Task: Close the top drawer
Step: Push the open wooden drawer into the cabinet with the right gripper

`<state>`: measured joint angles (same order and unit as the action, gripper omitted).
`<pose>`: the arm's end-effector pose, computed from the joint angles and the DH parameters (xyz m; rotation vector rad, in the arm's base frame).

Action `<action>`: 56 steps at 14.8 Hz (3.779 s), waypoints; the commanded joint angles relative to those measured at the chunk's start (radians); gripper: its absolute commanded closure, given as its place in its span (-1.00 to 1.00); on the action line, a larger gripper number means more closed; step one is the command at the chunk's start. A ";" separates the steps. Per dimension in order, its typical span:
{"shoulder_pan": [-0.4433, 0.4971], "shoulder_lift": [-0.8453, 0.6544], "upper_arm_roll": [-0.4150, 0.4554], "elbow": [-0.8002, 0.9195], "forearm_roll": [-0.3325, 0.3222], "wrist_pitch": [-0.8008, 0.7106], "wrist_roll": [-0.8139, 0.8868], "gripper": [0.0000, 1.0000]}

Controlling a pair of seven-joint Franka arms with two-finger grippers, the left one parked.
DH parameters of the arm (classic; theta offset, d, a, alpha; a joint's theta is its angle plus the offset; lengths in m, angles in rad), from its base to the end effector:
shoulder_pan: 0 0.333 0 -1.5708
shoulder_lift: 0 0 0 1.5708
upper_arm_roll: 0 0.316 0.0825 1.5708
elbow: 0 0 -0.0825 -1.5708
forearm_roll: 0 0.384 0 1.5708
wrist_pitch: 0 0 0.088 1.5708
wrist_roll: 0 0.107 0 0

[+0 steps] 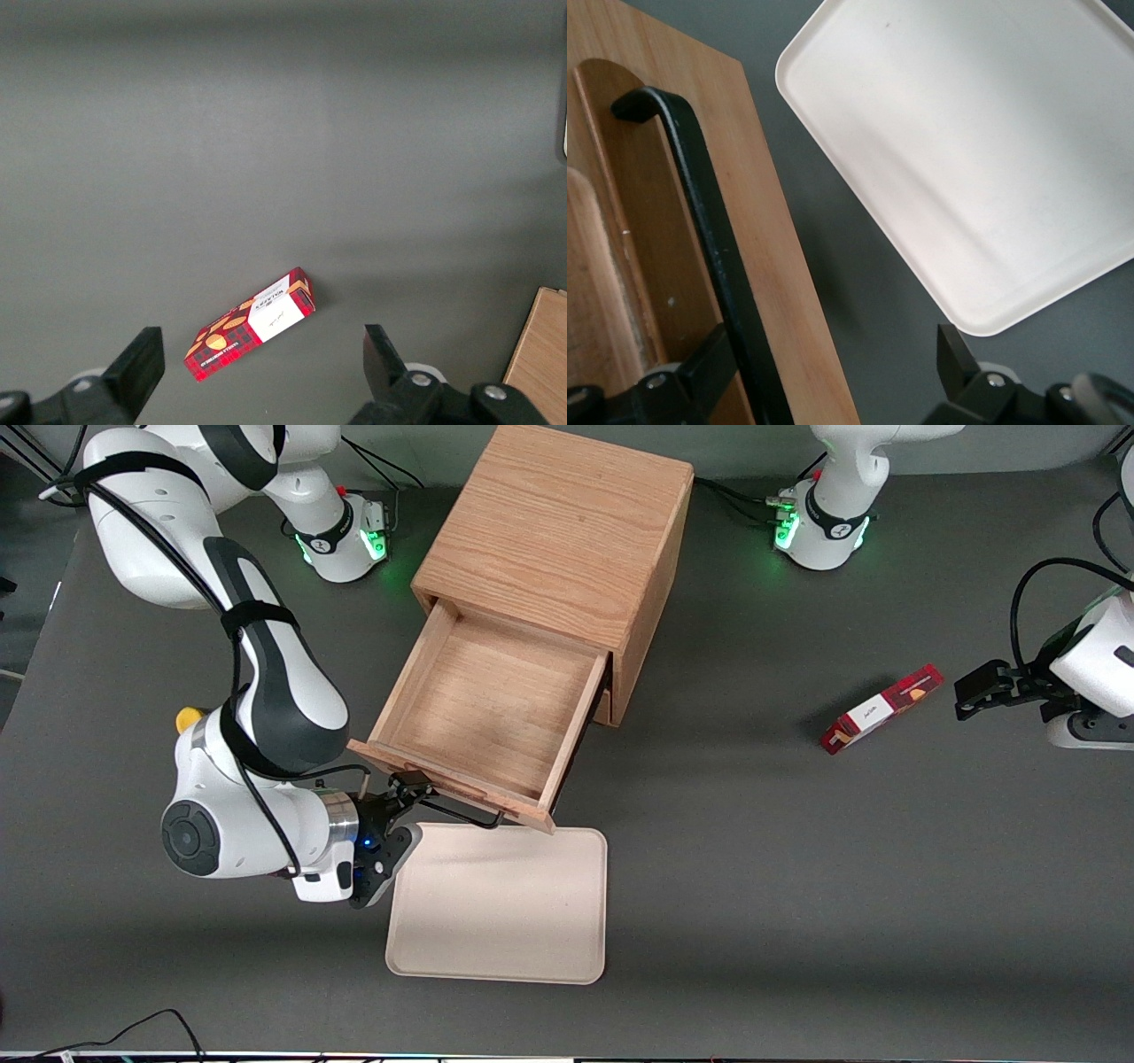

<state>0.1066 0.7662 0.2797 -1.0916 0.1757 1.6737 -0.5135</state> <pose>0.6987 0.2347 0.3712 -2.5343 -1.0826 0.1804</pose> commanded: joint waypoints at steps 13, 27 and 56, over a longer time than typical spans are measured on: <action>0.044 -0.116 0.023 -0.178 -0.028 0.004 0.043 -1.00; 0.062 -0.274 0.091 -0.419 -0.013 0.046 0.118 -1.00; 0.059 -0.430 0.204 -0.665 0.073 0.095 0.234 -1.00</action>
<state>0.1688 0.3781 0.4641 -1.7155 0.2098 1.7578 -0.3126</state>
